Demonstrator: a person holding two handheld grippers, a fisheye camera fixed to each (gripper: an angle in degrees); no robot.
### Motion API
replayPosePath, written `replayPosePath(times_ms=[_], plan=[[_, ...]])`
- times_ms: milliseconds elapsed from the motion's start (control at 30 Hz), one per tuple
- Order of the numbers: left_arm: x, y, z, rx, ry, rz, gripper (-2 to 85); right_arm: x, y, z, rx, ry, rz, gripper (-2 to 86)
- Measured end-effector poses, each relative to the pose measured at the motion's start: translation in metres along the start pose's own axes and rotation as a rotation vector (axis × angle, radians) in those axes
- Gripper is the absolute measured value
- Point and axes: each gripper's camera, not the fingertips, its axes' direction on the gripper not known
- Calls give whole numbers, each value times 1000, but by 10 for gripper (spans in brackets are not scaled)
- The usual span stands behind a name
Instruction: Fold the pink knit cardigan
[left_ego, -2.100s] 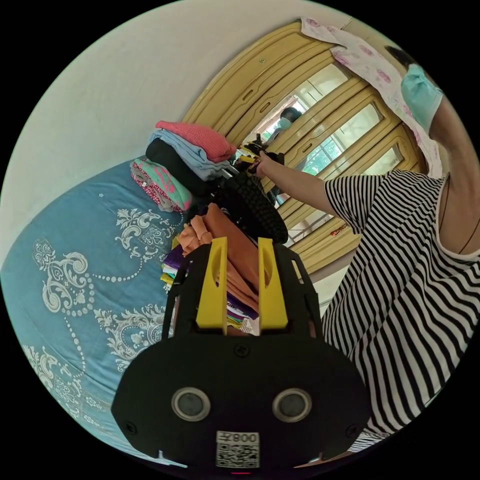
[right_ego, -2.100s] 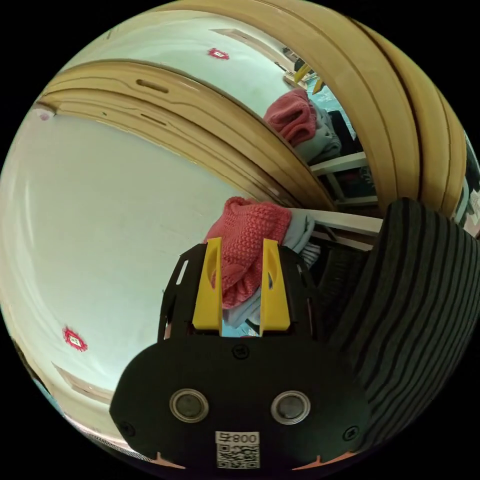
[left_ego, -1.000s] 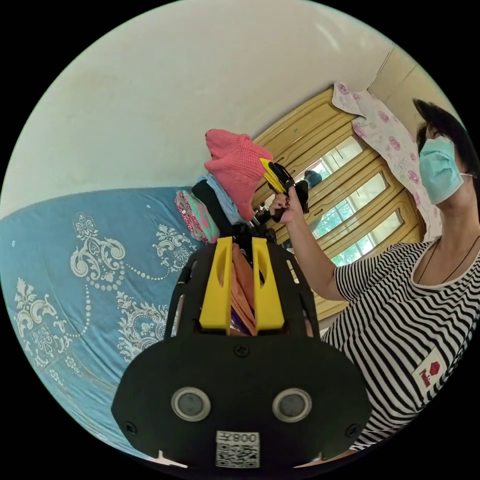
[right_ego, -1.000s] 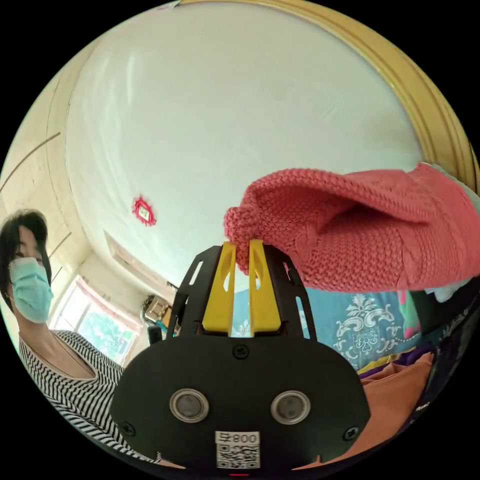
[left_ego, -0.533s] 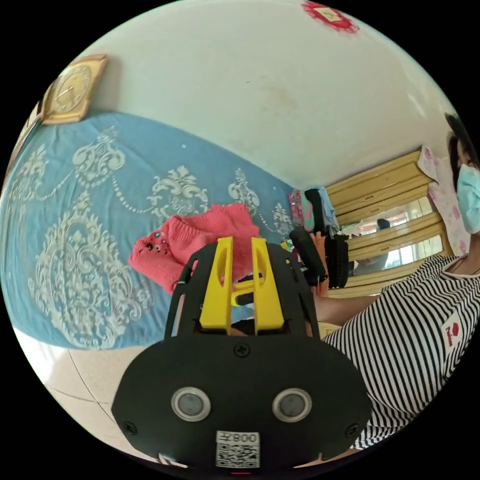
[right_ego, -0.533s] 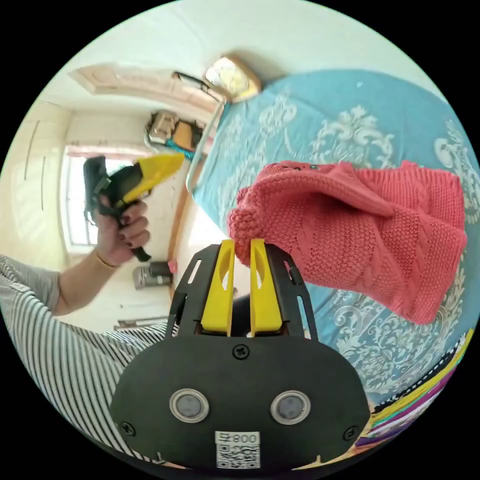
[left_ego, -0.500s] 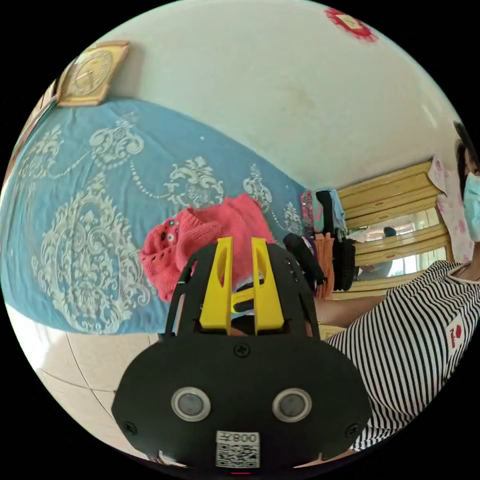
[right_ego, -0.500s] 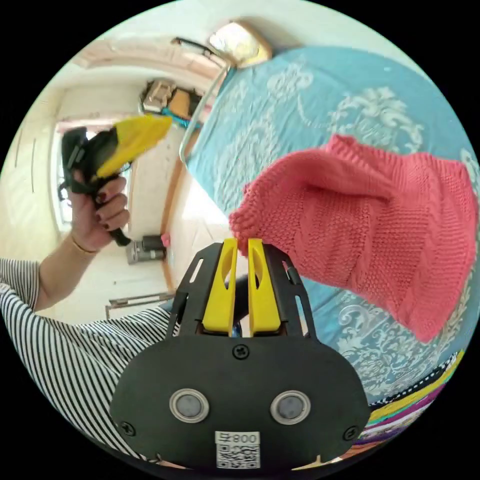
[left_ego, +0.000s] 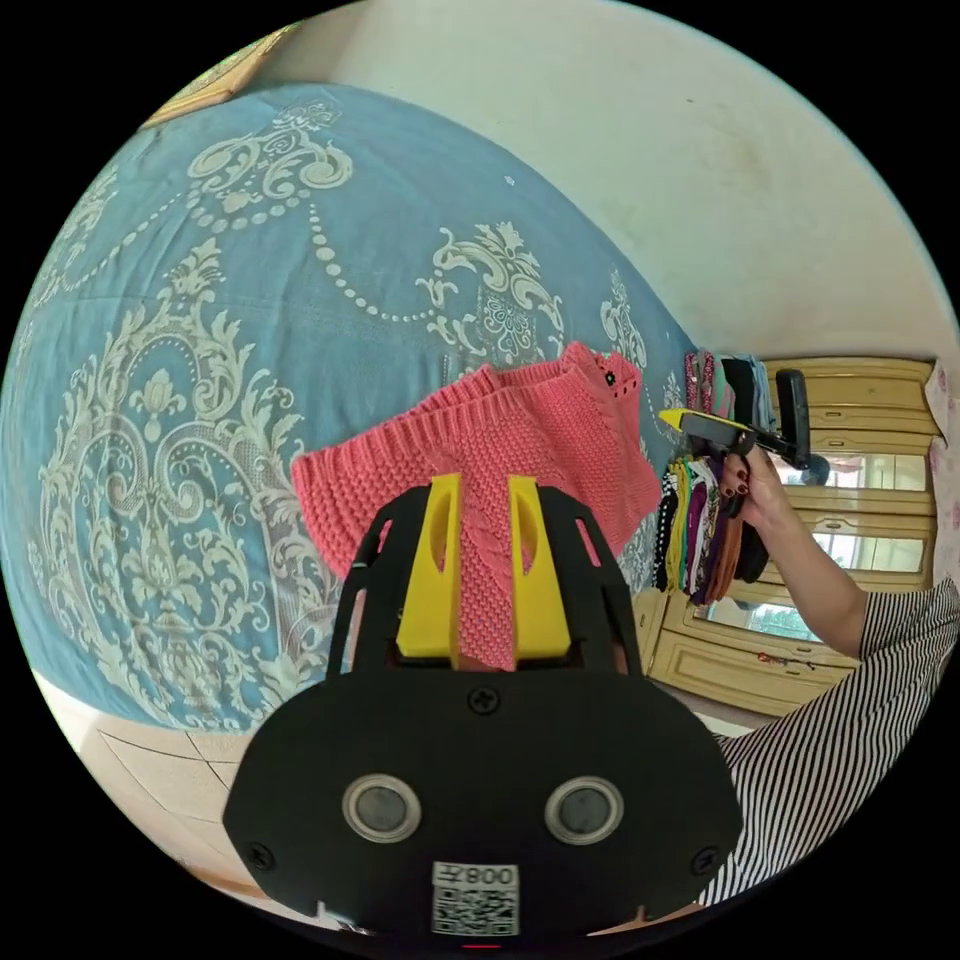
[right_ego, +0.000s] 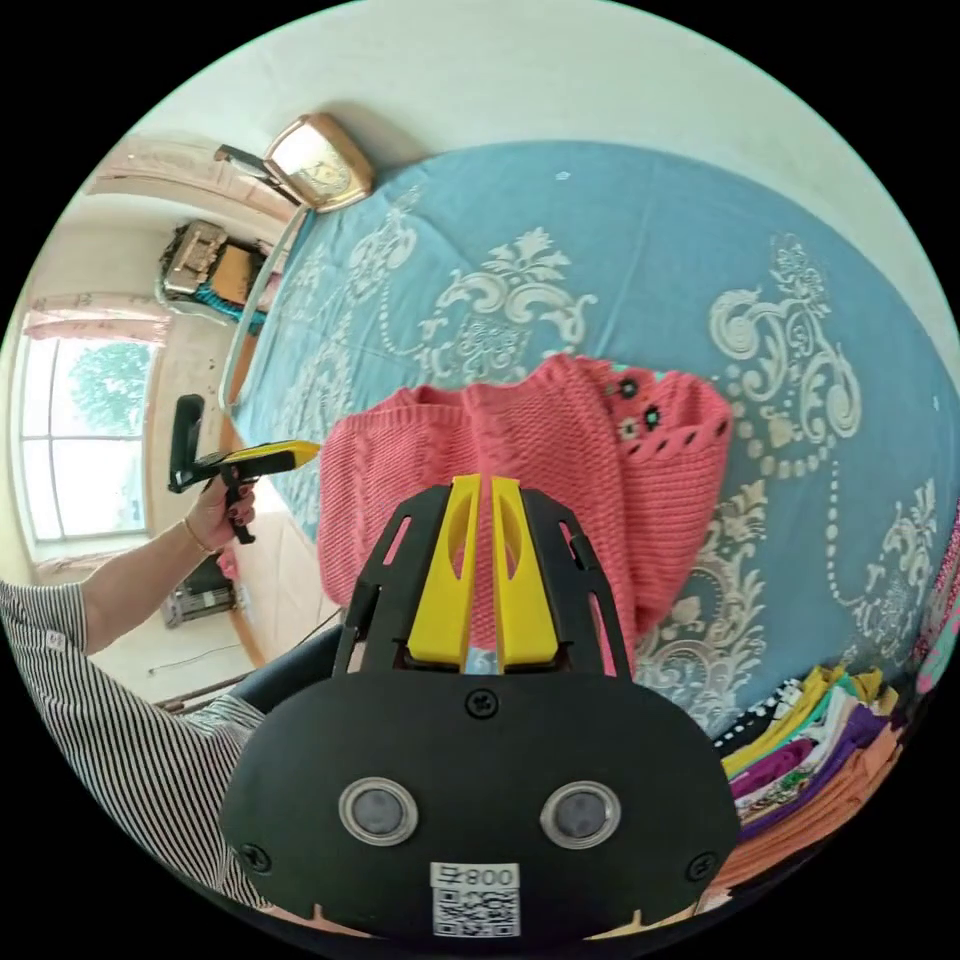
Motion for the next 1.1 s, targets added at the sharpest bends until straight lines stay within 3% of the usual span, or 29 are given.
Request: replayPosePath(times_ms=[200, 333, 433, 600, 700, 767, 833, 900, 967, 1100], plan=[[-29, -26, 42, -82, -55, -3, 68, 13, -79, 38, 0, 86, 75, 73], [-47, -17, 65, -119, -105, -47, 19, 3, -119, 95, -133, 88, 74, 66], [-58, -7, 65, -117, -34, -81, 7, -12, -123, 115, -154, 88, 51, 28], [-55, 32, 61, -147, 120, -30, 1, -33, -96, 114, -215, -134, -33, 5], [-43, 75, 90, -373, 180, 31, 1, -44, -58, 127, -349, -180, -69, 3], [-32, 116, 111, -562, 195, 84, 1, -52, -26, 150, -549, -202, -97, 2], [-26, 141, 109, -622, 217, 105, 2, -58, -3, 163, -696, -148, -141, 2], [-27, 152, 88, -569, 253, 104, 3, -55, 18, 168, -809, -105, -141, 4], [-36, 142, 40, -388, 256, 111, 7, -36, 31, 148, -805, -50, -45, 7], [-71, 101, -33, -88, 97, 106, 21, 9, 13, 67, -496, -78, 193, 23]])
